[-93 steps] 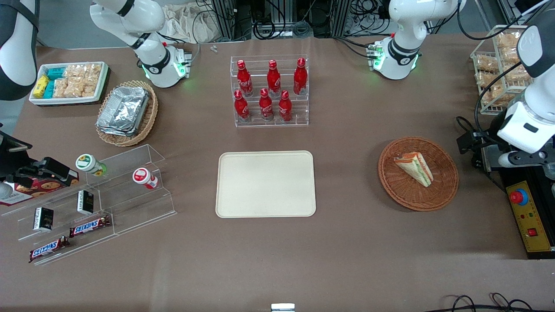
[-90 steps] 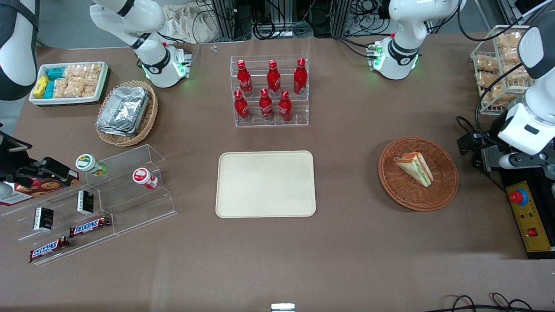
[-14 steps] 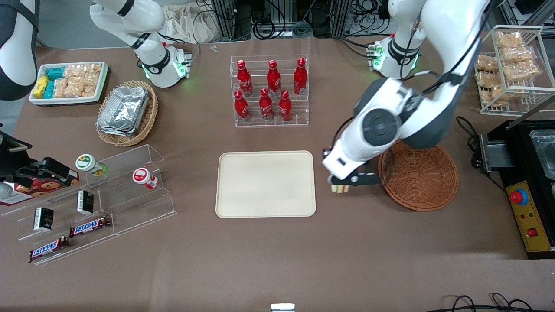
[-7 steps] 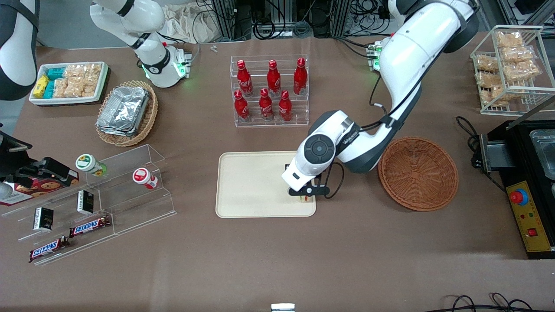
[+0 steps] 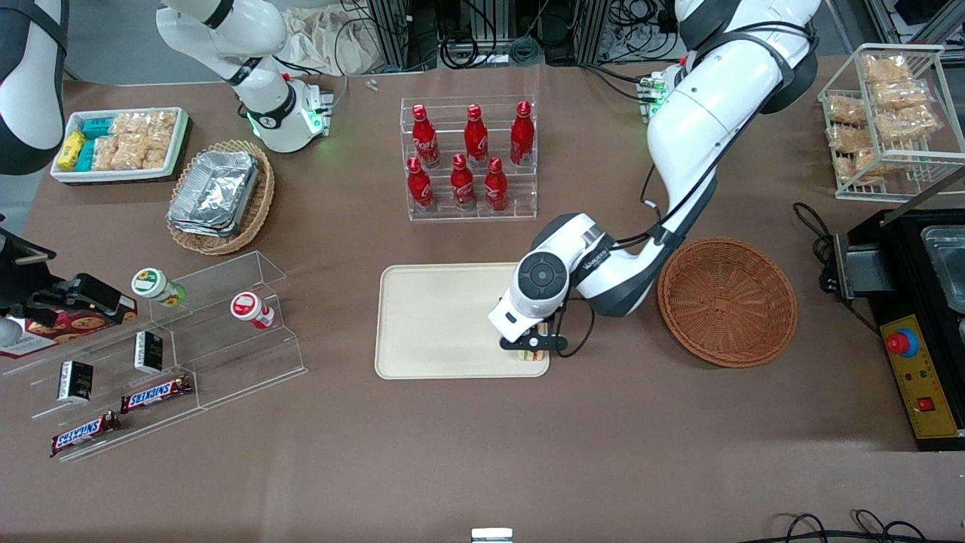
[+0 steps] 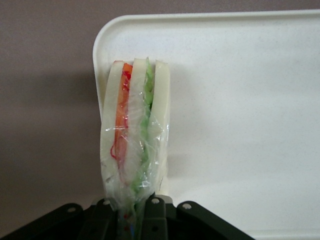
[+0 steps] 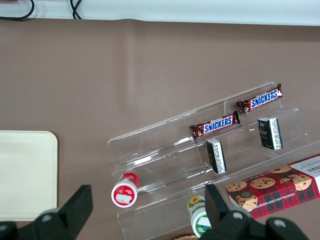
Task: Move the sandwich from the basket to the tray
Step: 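Lower the sandwich onto the tray and open the left gripper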
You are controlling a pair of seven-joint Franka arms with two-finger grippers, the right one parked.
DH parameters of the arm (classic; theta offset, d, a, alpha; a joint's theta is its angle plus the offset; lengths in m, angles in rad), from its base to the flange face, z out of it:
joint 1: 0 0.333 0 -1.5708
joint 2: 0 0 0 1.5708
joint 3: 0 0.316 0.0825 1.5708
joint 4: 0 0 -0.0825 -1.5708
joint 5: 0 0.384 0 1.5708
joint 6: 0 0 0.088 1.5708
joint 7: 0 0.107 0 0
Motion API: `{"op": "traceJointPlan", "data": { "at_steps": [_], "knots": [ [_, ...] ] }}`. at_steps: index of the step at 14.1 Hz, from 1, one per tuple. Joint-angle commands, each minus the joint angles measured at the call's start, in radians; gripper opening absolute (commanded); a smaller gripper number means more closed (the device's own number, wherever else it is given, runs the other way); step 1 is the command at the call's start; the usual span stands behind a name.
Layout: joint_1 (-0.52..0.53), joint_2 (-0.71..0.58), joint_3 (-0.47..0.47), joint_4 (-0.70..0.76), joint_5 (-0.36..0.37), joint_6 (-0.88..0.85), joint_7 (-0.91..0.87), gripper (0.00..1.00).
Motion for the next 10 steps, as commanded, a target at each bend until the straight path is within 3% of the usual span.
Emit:
{"op": "traceJointPlan", "data": {
  "at_steps": [1,2,3,4,10],
  "knots": [
    [-0.013,0.024,-0.003,0.034,0.019,-0.004,-0.007,0.00],
    [-0.013,0.031,-0.003,0.034,0.018,-0.004,-0.013,0.15],
    [-0.014,0.034,-0.001,0.034,0.018,0.004,-0.020,0.49],
    [-0.014,0.034,-0.001,0.029,0.018,0.018,-0.022,0.98],
    [0.009,-0.037,-0.003,0.034,0.013,0.009,-0.020,0.99]
  ]
}}
